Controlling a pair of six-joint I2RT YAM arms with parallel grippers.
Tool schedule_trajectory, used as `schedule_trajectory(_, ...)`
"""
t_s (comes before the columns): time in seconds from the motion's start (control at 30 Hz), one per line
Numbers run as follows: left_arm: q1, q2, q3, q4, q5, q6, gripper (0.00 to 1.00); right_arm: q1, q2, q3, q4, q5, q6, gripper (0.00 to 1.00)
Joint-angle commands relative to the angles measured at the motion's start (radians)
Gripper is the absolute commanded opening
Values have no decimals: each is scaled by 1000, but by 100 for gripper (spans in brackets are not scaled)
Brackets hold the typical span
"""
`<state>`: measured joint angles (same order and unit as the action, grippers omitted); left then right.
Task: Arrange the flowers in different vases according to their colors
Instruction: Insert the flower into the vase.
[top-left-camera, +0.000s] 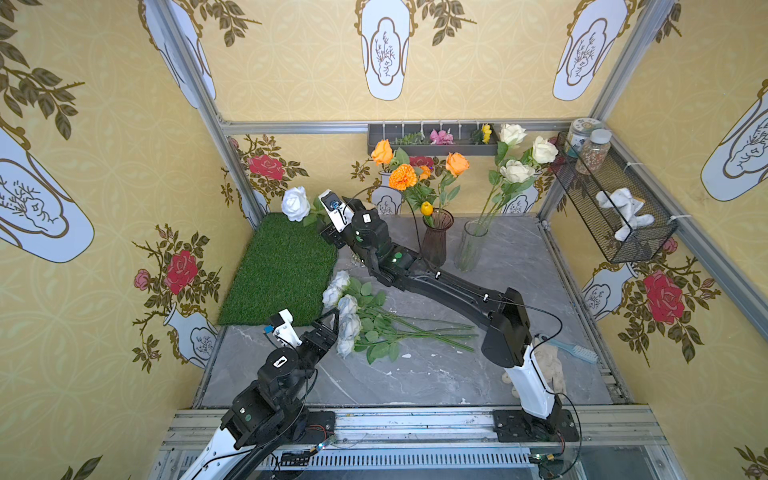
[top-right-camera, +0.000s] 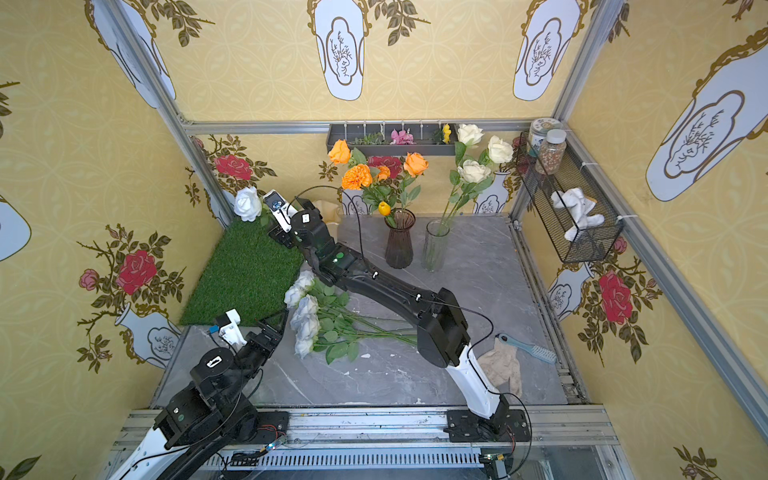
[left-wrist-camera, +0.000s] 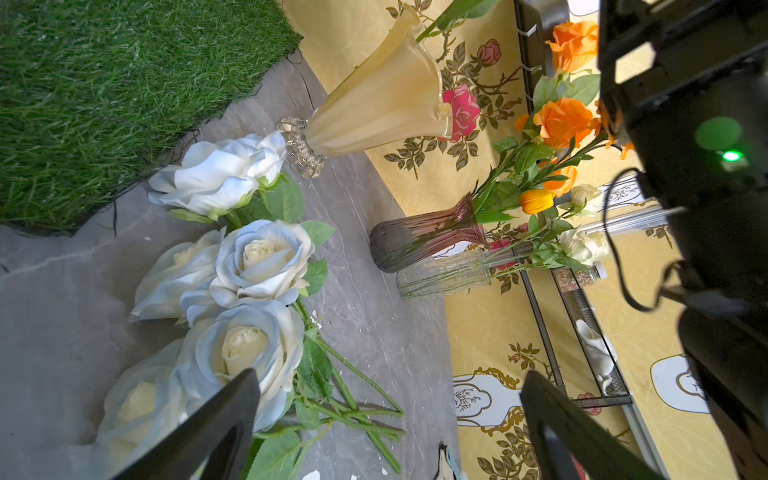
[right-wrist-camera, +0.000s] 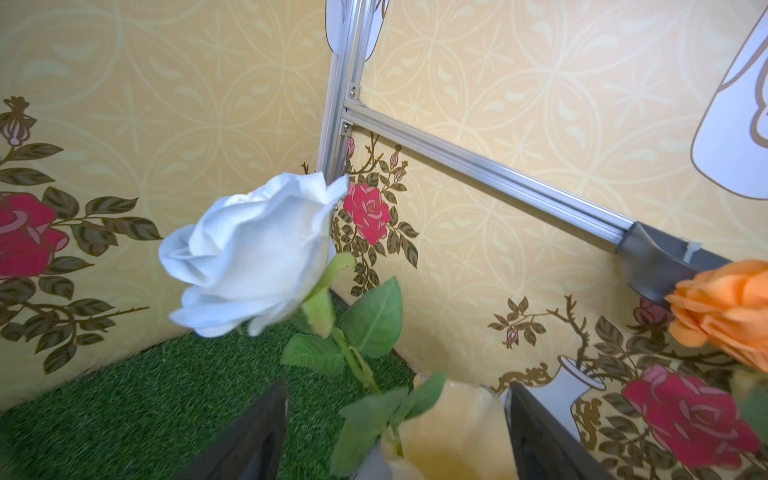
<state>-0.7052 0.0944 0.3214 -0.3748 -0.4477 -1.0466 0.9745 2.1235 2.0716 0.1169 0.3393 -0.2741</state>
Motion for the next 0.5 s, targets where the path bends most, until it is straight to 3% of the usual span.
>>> schedule_trajectory(0.0, 1, 8, 2, 4, 29, 26, 100, 21, -104, -53, -157, 78, 165, 81)
schedule_trajectory(0.1, 1, 30, 11, 2, 39, 29, 100, 15, -222, -97, -414, 83, 406, 80)
schedule_trajectory(0.2, 1, 60, 24, -1, 48, 33, 100, -1, -344, -203, -630, -5, 581, 80)
schedule_trajectory(0.37, 1, 109, 45, -8, 53, 31, 100, -74, -536, -502, -812, -275, 766, 80)
schedule_trajectory(0.47, 1, 123, 47, -12, 45, 15, 100, -113, -599, -623, -907, -363, 772, 74)
